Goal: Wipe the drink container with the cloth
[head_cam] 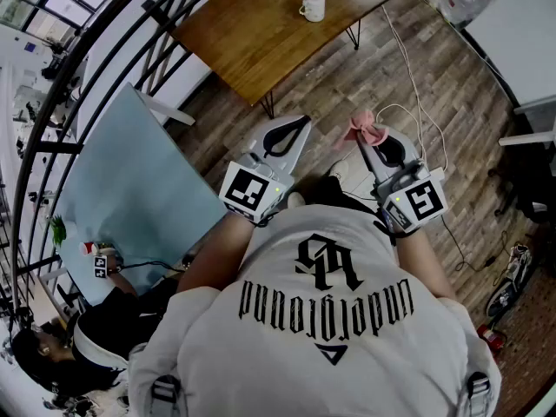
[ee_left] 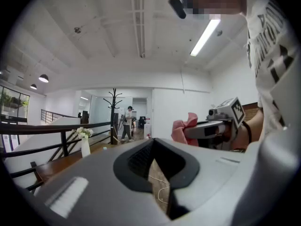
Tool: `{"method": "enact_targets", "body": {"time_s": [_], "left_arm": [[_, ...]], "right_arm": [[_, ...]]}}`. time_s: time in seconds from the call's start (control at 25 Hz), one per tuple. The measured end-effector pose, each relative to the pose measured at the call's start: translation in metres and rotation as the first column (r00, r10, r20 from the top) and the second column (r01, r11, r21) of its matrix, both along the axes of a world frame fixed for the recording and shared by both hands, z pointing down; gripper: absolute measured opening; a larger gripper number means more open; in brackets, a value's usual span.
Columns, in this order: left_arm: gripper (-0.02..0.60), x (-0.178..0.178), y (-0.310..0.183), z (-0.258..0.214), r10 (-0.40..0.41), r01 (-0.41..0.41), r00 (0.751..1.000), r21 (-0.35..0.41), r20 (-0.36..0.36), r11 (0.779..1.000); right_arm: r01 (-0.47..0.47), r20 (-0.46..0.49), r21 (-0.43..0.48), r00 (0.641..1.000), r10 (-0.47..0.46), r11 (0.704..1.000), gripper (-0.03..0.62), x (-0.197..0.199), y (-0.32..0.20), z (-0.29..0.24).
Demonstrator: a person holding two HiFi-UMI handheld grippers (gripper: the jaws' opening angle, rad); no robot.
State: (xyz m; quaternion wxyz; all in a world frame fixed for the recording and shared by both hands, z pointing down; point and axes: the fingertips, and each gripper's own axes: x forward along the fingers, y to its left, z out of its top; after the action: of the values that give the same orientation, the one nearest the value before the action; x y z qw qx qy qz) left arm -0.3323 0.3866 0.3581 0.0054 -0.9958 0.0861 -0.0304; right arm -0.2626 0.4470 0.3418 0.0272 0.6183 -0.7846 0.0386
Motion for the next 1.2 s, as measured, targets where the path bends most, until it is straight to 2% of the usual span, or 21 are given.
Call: {"method": "enact_targets", "body": {"time_s": [0.32, 0.56, 0.72, 1.0, 1.2], "left_arm": [[0.049, 0.021, -0.038, 0.019, -0.036, 0.037, 0.999, -0.055, 0.017, 0.998], [0.049, 0.075, -0.072, 0.03, -0.041, 0.043, 0.998, -0.054, 0.042, 0.998], [0.049, 0.116, -0.102, 0.037, -0.083, 0.086, 0.994, -0.038, 0.074, 0.996], [0.049, 0.182, -0.143, 0.031, -0.14, 0.143, 0.989, -0.046, 0.054, 0.989], [0.049, 0.203, -0.164, 0.036, -0.117, 0.118, 0.991, -0.012, 0.067, 0.993]], "right_arm": [[-0.002, 0.001, 0.003, 1.0, 0.002, 1.0, 0.044, 0.03, -0.026, 0.007], [-0.005, -0.01, 0.009, 1.0, 0.005, 1.0, 0.044, 0.089, -0.052, 0.012], [0.022, -0.041, -0.011, 0.999, -0.023, 1.0, 0.044, 0.129, -0.068, 0.018], [0.089, -0.038, -0.033, 0.995, -0.09, 0.996, 0.046, 0.194, -0.098, 0.021], [0.09, -0.026, -0.038, 0.995, -0.091, 0.995, 0.045, 0.21, -0.131, 0.023]]}}
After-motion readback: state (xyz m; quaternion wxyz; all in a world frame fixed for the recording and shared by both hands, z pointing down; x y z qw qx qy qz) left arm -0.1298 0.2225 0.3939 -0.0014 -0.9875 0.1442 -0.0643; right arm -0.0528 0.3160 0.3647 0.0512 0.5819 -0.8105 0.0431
